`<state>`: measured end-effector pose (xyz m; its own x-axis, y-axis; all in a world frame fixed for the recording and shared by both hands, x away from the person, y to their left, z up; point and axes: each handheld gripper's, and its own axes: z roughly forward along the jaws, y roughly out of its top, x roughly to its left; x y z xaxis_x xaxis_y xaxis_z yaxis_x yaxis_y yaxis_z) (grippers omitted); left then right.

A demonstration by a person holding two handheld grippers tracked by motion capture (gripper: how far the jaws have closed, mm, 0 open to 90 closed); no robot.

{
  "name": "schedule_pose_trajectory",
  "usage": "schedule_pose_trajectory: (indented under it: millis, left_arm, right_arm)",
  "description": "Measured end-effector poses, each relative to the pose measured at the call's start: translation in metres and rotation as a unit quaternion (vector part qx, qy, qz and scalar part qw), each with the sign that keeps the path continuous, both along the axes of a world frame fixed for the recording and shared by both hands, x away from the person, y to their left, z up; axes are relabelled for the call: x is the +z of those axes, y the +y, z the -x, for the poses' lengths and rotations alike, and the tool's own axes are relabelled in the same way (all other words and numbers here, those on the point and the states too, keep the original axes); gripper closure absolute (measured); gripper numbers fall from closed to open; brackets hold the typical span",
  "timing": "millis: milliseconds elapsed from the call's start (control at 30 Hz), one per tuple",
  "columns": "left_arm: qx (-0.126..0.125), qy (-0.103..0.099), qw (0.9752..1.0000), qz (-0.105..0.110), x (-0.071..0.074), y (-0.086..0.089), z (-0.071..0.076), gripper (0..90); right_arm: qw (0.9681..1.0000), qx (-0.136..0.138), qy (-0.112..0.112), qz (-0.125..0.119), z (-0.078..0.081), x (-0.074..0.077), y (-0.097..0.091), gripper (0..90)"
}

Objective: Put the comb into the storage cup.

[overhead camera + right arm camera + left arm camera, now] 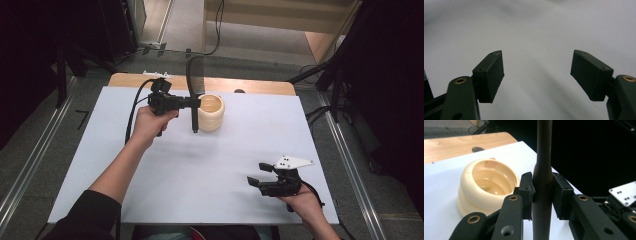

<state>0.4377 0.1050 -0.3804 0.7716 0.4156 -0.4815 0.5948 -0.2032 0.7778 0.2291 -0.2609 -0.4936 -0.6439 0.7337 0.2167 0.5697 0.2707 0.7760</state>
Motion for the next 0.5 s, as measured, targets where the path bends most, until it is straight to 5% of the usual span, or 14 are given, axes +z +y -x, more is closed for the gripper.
schedule_pose_trajectory:
  millis: [500]
  left_arm:
    - [0.024,-0.036,0.9991,-0.002,0.020,-0.009,-0.013,72.8]
  right_arm:
    - [1.0000,0.005,-0.004,0.000,0.000,0.000,-0.001,24.8]
